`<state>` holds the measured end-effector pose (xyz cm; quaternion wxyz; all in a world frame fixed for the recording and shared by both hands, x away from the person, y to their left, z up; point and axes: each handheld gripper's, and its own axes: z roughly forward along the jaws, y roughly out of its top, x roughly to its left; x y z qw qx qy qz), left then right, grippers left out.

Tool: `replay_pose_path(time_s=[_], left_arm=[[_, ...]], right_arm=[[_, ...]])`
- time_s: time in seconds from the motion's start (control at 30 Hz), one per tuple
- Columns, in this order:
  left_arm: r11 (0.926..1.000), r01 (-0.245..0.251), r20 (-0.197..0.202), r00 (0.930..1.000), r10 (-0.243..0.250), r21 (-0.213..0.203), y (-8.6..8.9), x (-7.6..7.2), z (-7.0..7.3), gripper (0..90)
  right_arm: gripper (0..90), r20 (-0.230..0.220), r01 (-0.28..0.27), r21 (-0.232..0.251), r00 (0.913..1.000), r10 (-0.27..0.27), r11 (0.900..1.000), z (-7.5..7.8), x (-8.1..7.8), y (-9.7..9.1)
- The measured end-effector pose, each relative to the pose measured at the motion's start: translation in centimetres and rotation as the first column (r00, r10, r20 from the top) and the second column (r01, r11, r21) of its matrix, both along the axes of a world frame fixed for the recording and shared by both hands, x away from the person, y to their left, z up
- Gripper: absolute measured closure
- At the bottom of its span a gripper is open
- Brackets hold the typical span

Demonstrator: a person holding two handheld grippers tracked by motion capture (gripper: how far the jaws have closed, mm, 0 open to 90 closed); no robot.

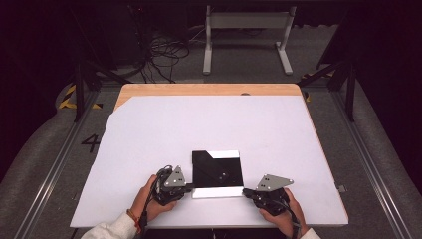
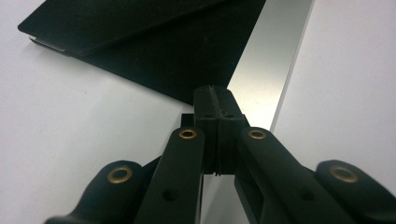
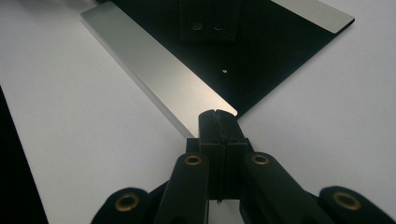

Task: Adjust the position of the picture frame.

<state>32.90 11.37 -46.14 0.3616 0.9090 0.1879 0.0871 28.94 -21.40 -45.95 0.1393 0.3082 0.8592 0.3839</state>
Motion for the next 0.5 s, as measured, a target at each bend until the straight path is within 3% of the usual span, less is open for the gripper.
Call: replay_pose_path(time_s=[0.5], left_arm=[[0.9999,-0.013,-0.004,0.9999,0.013,0.002,-0.02,0.14,-0.03,90.0]], right_arm=[[90.0,0.008,0.010,-0.005,0.9999,-0.010,0.9999,-0.03,0.10,0.15]])
